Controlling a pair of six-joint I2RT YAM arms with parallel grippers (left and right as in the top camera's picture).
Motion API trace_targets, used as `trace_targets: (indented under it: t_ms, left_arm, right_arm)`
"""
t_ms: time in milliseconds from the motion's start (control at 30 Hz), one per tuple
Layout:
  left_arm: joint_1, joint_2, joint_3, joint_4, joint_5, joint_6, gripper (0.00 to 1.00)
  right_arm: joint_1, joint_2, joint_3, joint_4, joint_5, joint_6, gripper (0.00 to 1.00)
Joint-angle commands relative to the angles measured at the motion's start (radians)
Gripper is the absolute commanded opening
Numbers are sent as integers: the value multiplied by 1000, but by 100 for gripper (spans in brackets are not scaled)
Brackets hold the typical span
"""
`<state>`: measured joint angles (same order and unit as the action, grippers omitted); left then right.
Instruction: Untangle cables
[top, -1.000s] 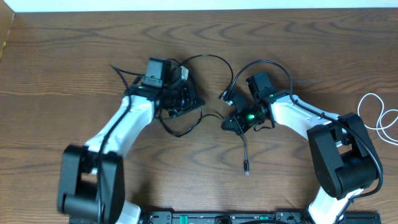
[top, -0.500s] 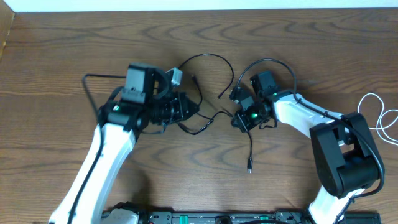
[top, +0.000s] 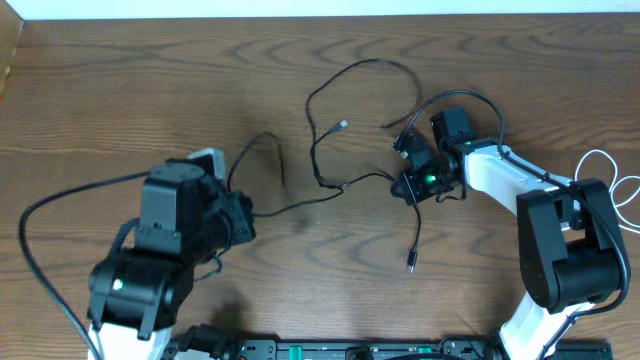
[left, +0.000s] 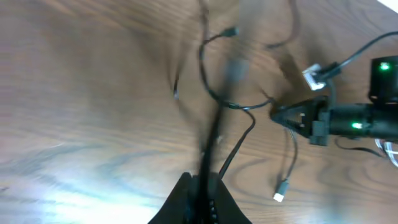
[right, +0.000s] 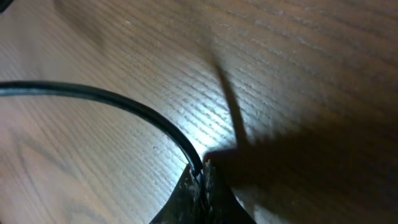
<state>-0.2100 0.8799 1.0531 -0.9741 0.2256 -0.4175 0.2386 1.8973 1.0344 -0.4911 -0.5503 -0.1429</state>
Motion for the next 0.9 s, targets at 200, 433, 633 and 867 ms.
trace_targets:
  t_ms: [200,433,633,867]
  left_arm:
    - [7,14,-71,-101,-66,-32,7]
    - [7,26,-203,-102,-346,-200,7]
    - [12,71,-255,-91,-525,-253,7]
    - [112,160,-256,-65,-556,-261,7]
  right_arm:
    - [-12,6,-3,9,-245,0,1]
    - [-91,6,-2,5,-63,92,1]
    - [-195,6,-3,-29,135,240,1]
    - [-286,6,-4,-45,159,278,1]
